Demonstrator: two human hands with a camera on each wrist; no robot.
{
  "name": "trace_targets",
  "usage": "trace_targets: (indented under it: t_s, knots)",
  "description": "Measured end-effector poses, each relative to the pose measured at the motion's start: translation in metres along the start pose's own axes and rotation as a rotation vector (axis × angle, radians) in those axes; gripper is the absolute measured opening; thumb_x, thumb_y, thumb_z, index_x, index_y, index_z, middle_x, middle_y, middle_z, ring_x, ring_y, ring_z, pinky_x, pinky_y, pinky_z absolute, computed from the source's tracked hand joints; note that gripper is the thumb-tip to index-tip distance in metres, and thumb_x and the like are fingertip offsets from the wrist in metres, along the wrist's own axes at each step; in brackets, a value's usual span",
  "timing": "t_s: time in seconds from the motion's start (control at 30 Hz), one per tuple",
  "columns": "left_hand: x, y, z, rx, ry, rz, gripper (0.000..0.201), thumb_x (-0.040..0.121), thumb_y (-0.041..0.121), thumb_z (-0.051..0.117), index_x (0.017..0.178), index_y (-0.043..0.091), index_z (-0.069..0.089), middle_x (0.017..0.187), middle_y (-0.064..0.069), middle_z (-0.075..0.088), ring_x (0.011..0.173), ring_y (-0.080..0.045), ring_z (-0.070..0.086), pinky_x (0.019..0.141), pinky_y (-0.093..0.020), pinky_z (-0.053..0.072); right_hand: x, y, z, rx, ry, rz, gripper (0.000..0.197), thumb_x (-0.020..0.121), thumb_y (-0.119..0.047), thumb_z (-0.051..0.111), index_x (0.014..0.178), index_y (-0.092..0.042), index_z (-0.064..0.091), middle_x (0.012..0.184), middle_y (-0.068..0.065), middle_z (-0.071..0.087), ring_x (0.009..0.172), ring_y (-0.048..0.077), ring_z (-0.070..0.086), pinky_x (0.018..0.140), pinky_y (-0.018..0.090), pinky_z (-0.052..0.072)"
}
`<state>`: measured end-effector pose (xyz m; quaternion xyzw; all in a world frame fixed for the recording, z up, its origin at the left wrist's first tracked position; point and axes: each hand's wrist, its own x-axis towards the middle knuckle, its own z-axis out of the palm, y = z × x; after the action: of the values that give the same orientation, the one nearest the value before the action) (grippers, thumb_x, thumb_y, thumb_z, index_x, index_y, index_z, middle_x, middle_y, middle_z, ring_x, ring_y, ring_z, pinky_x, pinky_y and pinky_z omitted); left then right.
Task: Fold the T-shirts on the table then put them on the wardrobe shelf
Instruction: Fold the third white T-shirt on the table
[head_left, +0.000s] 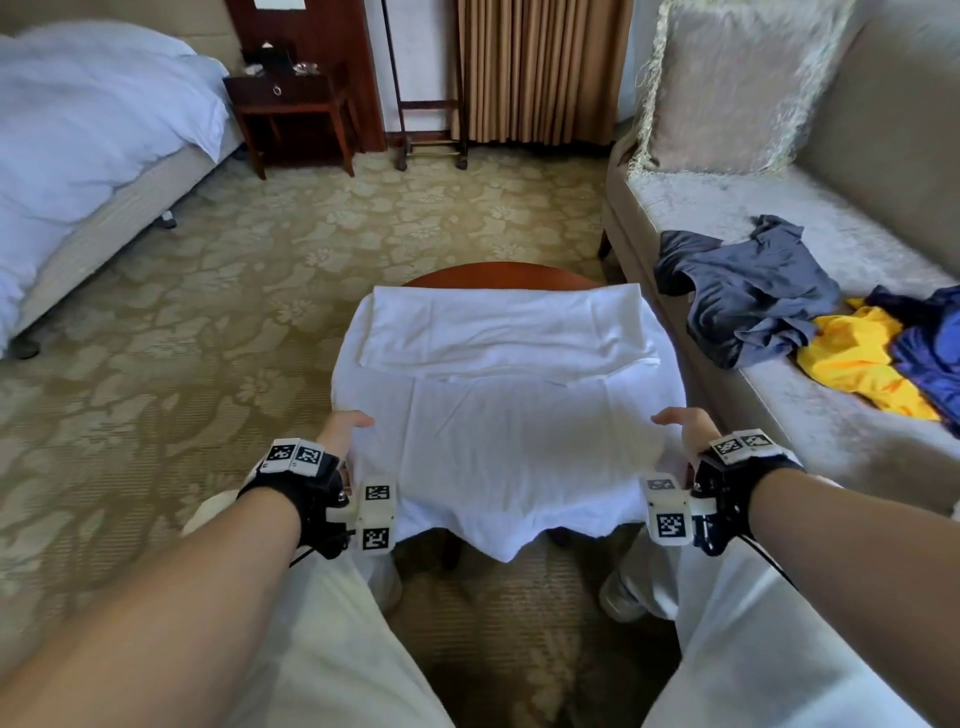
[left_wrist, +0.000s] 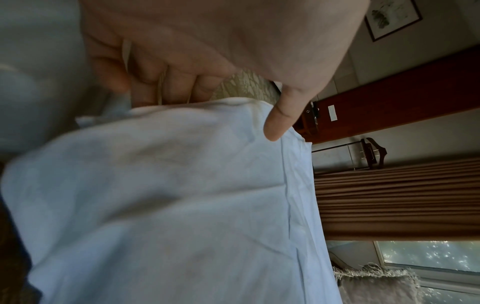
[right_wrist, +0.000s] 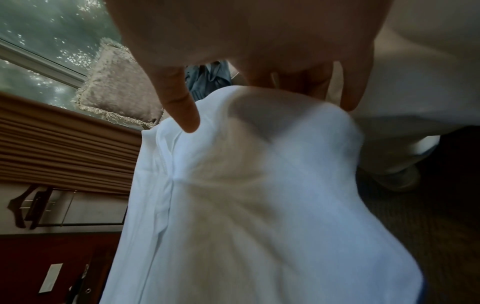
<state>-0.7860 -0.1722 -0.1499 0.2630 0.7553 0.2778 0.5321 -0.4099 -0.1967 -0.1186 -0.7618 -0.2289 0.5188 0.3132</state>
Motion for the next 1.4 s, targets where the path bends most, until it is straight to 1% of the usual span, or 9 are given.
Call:
trace_targets:
  t_s: [0.1,0.23,0.4,0.47,0.63,0.83,1.03,1.23,1.4]
  knots:
    - [-0.013,0.0,-0.005,0.053,0.016,0.011,0.043,0.094,0.013,0.053,0.136,0.002,0.044,0.142,-0.025,0.043,0.119,-0.042,0.051,0.085,-0.037,0.04,0.0,0.003,-0.005,-0.049,0.02,0.014,0.017,0.063,-0.011,0.06,0.068,0.002,0.051,0.075,0.012,0.047,0.06,0.03,0.043,0.061,0.034,0.035]
    - [-0.024,0.001,-0.013,0.153,0.039,-0.006,0.049,0.092,-0.002,0.054,0.138,-0.012,0.041,0.144,-0.027,0.042,0.13,-0.043,0.044,0.109,-0.049,0.036,-0.018,-0.002,-0.018,-0.217,0.065,0.028,0.031,0.088,0.004,0.045,0.058,-0.001,0.036,0.071,0.01,0.037,0.057,0.024,0.032,0.052,0.029,0.026]
    - [-0.034,-0.006,-0.021,0.263,0.073,0.003,0.048,0.089,0.003,0.06,0.134,-0.01,0.048,0.108,-0.027,0.062,0.089,-0.034,0.059,0.075,-0.04,0.05,-0.032,-0.004,-0.03,-0.376,0.024,0.044,0.024,0.092,-0.007,0.044,0.068,-0.005,0.044,0.072,0.014,0.039,0.057,0.025,0.037,0.06,0.031,0.035]
    - [-0.043,-0.005,-0.019,0.315,0.062,-0.039,0.052,0.089,0.005,0.062,0.135,-0.009,0.045,0.115,-0.029,0.061,0.102,-0.042,0.062,0.066,-0.038,0.047,-0.041,-0.008,-0.029,-0.44,-0.02,0.032,0.026,0.095,-0.007,0.043,0.069,-0.006,0.045,0.076,0.013,0.037,0.065,0.026,0.039,0.067,0.031,0.034]
    - [-0.064,-0.002,-0.013,0.436,0.065,-0.064,0.048,0.095,0.003,0.056,0.138,-0.011,0.042,0.145,-0.028,0.043,0.136,-0.04,0.04,0.111,-0.042,0.034,-0.068,-0.012,-0.028,-0.592,-0.086,-0.006,0.01,0.091,-0.002,0.052,0.083,0.002,0.057,0.107,0.016,0.042,0.077,0.028,0.046,0.073,0.032,0.038]
    - [-0.055,-0.007,-0.032,0.371,0.083,-0.017,0.043,0.093,0.004,0.058,0.132,-0.009,0.048,0.095,-0.022,0.058,0.088,-0.034,0.058,0.08,-0.041,0.046,-0.094,-0.016,-0.034,-0.779,-0.074,0.017,0.022,0.082,-0.011,0.064,0.068,-0.004,0.05,0.036,0.007,0.048,0.056,0.022,0.037,0.051,0.028,0.03]
    - [-0.078,0.004,-0.034,0.44,0.196,0.105,0.049,0.084,0.018,0.076,0.121,-0.008,0.057,0.114,-0.019,0.062,0.105,-0.034,0.062,0.081,-0.036,0.052,-0.088,-0.014,-0.043,-0.595,-0.043,-0.044,0.032,0.09,0.001,0.05,0.061,-0.006,0.041,0.065,0.007,0.037,0.056,0.021,0.034,0.057,0.027,0.031]
    - [-0.083,0.009,-0.049,0.365,0.166,0.14,0.07,0.074,0.025,0.085,0.129,-0.005,0.055,0.117,-0.022,0.063,0.097,-0.035,0.063,0.086,-0.043,0.055,-0.093,-0.022,-0.043,-0.691,-0.042,-0.109,0.026,0.091,-0.005,0.056,0.114,0.006,0.056,0.114,0.015,0.048,0.089,0.032,0.05,0.074,0.034,0.043]
    - [-0.091,0.011,-0.057,0.289,0.158,0.164,0.054,0.089,0.022,0.072,0.13,-0.008,0.052,0.116,-0.023,0.062,0.081,-0.031,0.056,0.06,-0.035,0.046,-0.099,-0.02,-0.061,-0.678,0.04,-0.09,0.024,0.088,-0.002,0.053,0.065,0.004,0.054,0.038,0.01,0.049,0.049,0.025,0.038,0.046,0.025,0.03]
